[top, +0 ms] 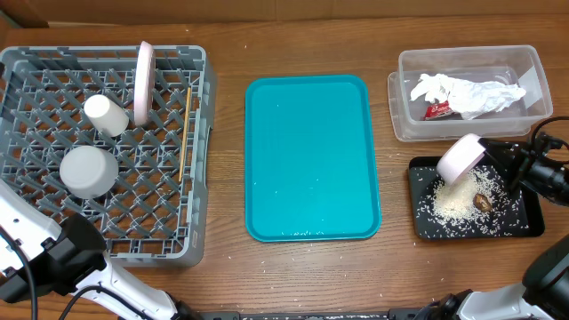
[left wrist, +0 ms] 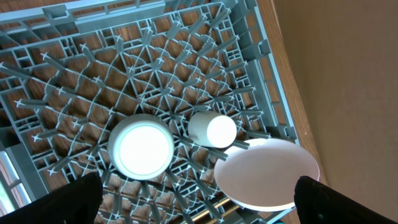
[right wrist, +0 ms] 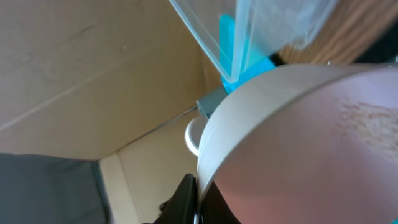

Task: Sort waste into correct bins and load items into the dishwasher
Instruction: 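Tilt the bowl with the right gripper to pour rice onto the black tray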

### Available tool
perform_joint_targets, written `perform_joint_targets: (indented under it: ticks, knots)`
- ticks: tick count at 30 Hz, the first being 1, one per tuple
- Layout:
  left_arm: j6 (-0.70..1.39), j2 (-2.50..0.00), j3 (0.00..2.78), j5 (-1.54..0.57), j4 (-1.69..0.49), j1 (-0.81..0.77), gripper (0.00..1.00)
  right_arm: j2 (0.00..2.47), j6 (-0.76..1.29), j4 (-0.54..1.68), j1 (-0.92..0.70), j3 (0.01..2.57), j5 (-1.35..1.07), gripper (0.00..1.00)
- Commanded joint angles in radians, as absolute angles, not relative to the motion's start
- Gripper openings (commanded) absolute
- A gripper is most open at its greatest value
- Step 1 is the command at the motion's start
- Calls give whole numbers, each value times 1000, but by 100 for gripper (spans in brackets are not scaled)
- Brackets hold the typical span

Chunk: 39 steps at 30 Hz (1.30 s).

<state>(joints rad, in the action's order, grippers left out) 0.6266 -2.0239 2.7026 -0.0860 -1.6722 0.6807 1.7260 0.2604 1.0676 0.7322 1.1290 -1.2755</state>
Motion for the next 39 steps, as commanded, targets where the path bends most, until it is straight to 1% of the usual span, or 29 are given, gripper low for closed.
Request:
perform_joint_targets:
  ticks: [1,3,5,7,9,10,13,16,18,20,22,23,24,27,31,34,36,39]
  knots:
    - [636,-2030,2698,-78,-1671,673,100,1713,350,1031,736,1131,-1225,4]
    - [636,-2030,2698,-78,-1671,673,100,1712,373,1079,736,1131,-1300,4]
    - [636,-2030,2698,-78,-1671,673,100,1712,330,1093,736,1131,-1347,4]
    - [636,-2030,2698,-78,-1671,673,100,1713,308,1037,736,1131,-1284,4]
    - [636,-2030,2698,-78,-1671,673,100,1713,357,997,736,1131,-1225,4]
    - [636,-2030,2698,-78,-1671,673,100,1713,391,1022,736,1131,-1257,4]
    - [636,-2030,2698,-78,-1671,673,100,1712,389,1055,736,1131,-1370,4]
    - [636,-2030,2698,-78,-1671,673,100,1713,402,1013,749,1131,-1329,4]
    - [636,-2030,2698,-78,-1671,673,100,1712,419,1070,762,1131,-1373,4]
    - [636,-2030,2698,-78,-1671,673,100,1712,374,1120,775,1131,-1422,4]
    - [636,-2030,2698,-78,-1671,673,100,1713,356,1091,785,1131,-1376,4]
    - [636,-2030,2698,-78,-1671,673,100,1713,384,1056,800,1131,-1314,4]
    - [636,-2030,2698,-78,-1671,673,100,1713,403,1070,812,1131,-1308,4]
    - [636,-2030,2698,-78,-1671,673,100,1713,349,1178,845,1131,-1386,4]
    - [636,-2029,2698,-78,-1671,673,100,1713,318,1127,875,1131,-1355,4]
    - [636,-2030,2698,-78,-1671,673,100,1713,296,1202,877,1131,-1396,4]
    - [636,-2030,2698,-78,-1671,673,100,1713,262,1169,876,1131,-1414,4]
    - [636,-2030,2698,-78,-1671,673,100,1713,266,1020,877,1131,-1412,4]
